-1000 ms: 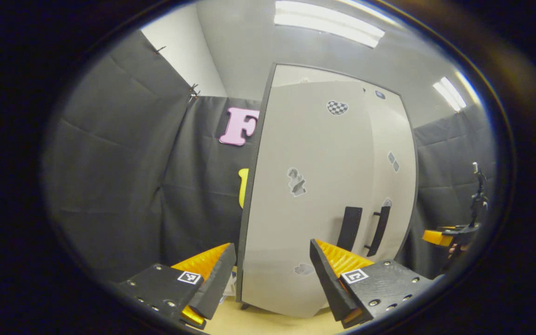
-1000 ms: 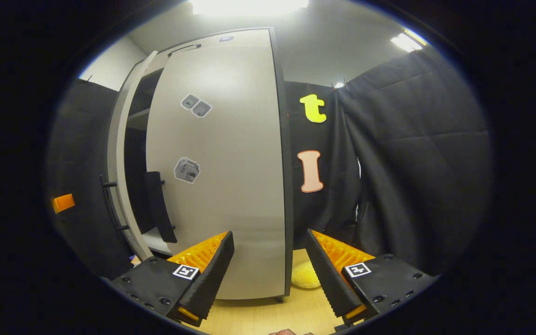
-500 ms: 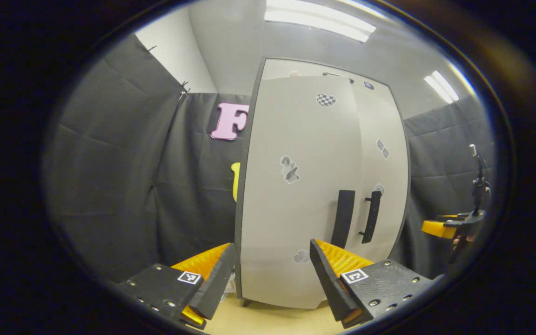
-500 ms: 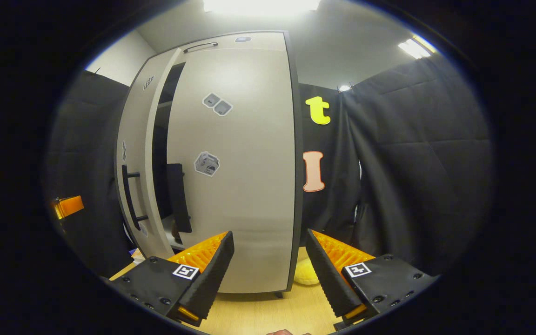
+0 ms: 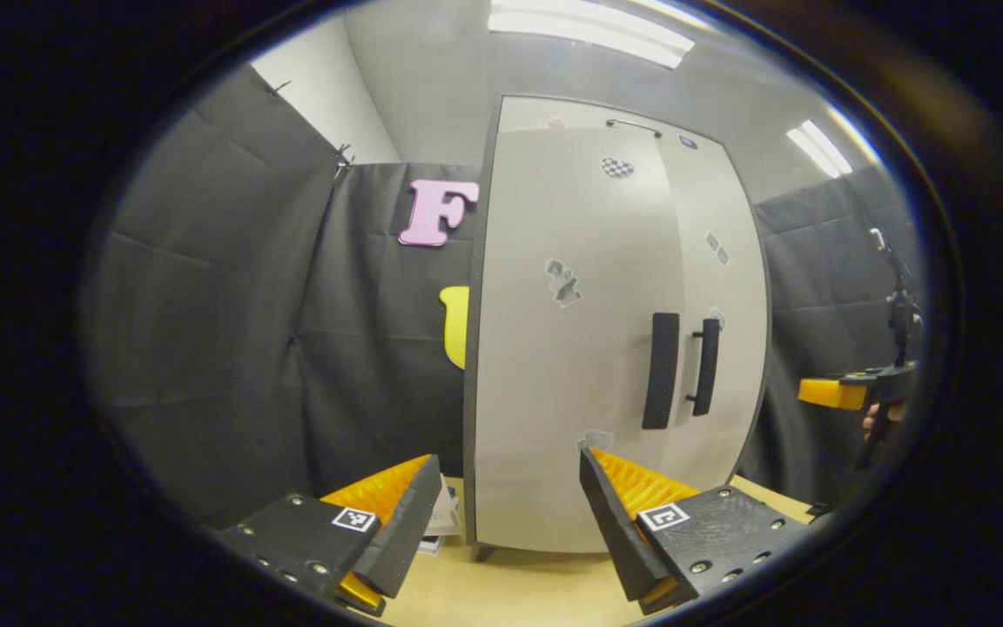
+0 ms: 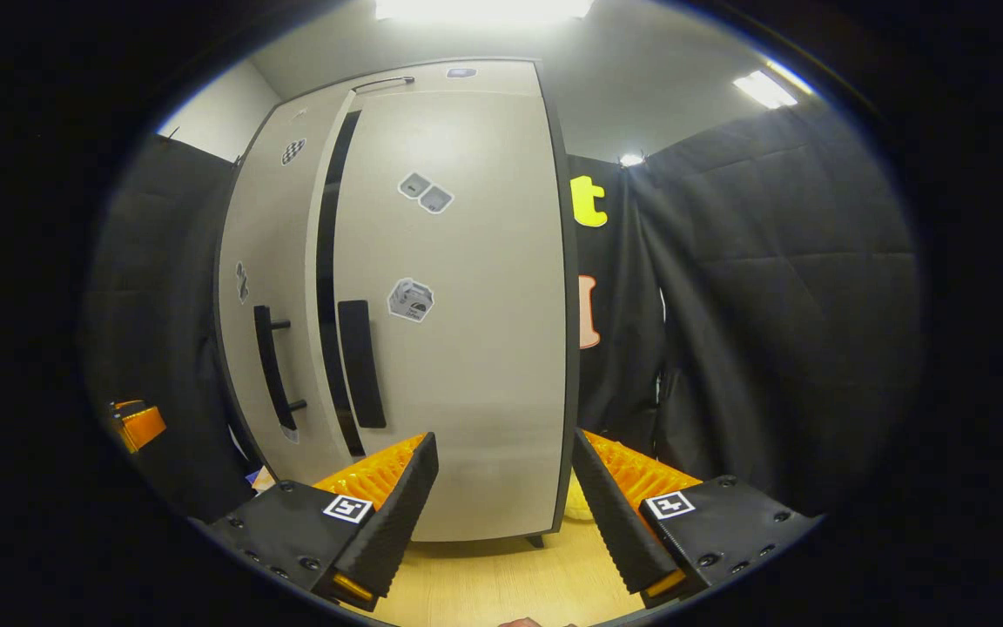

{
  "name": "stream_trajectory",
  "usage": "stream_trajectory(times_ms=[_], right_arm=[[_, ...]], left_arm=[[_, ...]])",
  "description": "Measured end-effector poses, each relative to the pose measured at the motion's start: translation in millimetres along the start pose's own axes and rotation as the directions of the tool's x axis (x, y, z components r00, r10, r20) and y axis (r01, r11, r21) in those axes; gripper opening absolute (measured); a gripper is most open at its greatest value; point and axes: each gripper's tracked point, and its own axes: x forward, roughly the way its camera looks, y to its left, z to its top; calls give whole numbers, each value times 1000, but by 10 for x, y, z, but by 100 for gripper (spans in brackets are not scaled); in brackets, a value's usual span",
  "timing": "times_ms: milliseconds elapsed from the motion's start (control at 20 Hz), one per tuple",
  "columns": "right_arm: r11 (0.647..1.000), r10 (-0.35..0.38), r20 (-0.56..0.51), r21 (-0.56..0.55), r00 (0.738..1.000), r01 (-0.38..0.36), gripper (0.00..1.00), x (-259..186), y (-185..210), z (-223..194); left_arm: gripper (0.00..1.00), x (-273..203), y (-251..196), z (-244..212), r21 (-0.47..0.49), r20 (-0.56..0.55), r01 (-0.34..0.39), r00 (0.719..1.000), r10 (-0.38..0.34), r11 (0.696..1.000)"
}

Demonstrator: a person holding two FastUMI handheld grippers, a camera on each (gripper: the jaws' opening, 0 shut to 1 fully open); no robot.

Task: Grab one shoe with the right hand and put it into the shoe cabinet, grab the other shoe with the left hand and put it into the shoe cabinet; then close the right door with the right hand and the left door with the left hand.

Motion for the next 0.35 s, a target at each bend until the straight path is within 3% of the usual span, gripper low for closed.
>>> stream_trajectory(times_ms=[300,350], right_arm=[[999,-22,-32,-33,999,21,98,-105,81,-137],[999,-18,-33,-37,999,17,92,-110,94,-144]], left_arm=[[93,-6,85,-279,31,-49,19,999,-17,999],[93,-14,90,-318,37,-52,17,999,-15,999]])
